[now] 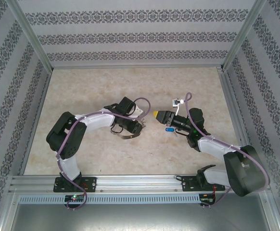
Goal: Put the keys on the keyring
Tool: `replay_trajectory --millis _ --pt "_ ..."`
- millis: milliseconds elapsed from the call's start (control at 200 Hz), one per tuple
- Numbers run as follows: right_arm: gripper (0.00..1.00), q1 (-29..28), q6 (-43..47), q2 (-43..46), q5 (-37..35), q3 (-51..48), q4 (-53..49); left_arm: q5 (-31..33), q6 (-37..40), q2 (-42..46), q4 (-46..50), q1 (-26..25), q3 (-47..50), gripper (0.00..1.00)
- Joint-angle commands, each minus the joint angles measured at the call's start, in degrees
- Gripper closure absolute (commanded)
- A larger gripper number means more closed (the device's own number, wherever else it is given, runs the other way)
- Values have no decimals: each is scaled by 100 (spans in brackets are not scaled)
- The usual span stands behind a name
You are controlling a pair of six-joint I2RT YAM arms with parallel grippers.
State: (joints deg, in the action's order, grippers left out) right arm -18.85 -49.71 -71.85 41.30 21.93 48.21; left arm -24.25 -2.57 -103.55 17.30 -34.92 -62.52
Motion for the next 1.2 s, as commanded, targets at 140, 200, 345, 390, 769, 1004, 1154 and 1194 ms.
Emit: replay_trajectory --millis 140,200,345,390,769,1004,1154,1194 --pt "45 36 120 -72 -48 -14 198 281 90 175 -1419 -61 480 58" --pt "45 35 120 -74 -44 -6 198 254 90 159 -1690 -60 584 57" --pt "44 39 123 -74 -43 4 198 70 90 72 -2049 -51 691 56" --pt "44 32 124 -74 -44 11 190 17 85 57 -2175 -51 744 56" --pt "44 47 120 -73 -48 21 181 -195 28 -236 -2397 -6 739 57" --pt "44 56 122 -92 -37 39 185 -202 -15 -258 -2534 1 946 57" --pt "44 56 116 -110 -27 42 198 -193 -38 -319 -2599 9 943 59" --pt "44 55 113 -101 -38 39 198 -202 -26 -347 -2610 11 927 60"
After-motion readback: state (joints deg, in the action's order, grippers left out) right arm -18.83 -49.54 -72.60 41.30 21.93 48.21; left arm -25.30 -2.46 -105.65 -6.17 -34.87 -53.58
